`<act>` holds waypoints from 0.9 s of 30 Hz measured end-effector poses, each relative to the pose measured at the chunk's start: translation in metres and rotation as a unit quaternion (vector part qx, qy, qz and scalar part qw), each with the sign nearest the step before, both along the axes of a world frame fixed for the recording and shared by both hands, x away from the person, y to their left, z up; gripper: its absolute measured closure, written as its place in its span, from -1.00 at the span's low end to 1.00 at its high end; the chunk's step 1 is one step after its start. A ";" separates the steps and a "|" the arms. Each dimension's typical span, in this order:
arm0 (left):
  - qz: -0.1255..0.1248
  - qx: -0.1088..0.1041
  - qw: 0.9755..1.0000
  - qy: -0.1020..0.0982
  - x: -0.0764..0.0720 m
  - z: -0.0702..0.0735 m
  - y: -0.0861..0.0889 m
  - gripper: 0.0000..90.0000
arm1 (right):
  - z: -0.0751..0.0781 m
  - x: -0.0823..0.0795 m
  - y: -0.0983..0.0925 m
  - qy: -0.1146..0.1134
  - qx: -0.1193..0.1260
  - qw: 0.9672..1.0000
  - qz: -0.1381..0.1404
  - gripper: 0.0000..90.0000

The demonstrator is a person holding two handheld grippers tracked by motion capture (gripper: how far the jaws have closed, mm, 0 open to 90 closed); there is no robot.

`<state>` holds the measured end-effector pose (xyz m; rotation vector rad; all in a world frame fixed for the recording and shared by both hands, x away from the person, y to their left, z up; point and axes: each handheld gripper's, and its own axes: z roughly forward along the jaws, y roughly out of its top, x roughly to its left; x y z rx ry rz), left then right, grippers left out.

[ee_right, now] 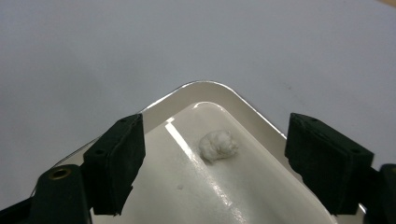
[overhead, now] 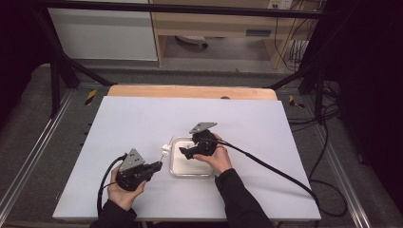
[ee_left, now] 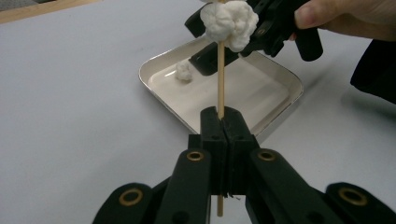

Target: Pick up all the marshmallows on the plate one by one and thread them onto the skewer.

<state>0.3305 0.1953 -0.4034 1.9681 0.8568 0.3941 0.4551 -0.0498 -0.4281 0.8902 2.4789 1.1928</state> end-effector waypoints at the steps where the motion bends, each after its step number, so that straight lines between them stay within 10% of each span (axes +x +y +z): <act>1: 0.000 0.000 1.000 0.001 0.000 0.000 0.000 0.97 | -0.003 0.001 0.001 0.002 -0.003 1.000 -0.001 -0.42; 21: -0.003 0.002 1.000 0.002 0.001 -0.002 -0.001 0.97 | -0.021 0.010 0.007 0.004 -0.032 0.999 0.020 0.53; 27: -0.006 0.002 1.000 0.001 0.000 -0.002 -0.003 0.97 | 0.003 -0.001 0.000 -0.002 0.008 0.999 0.032 0.57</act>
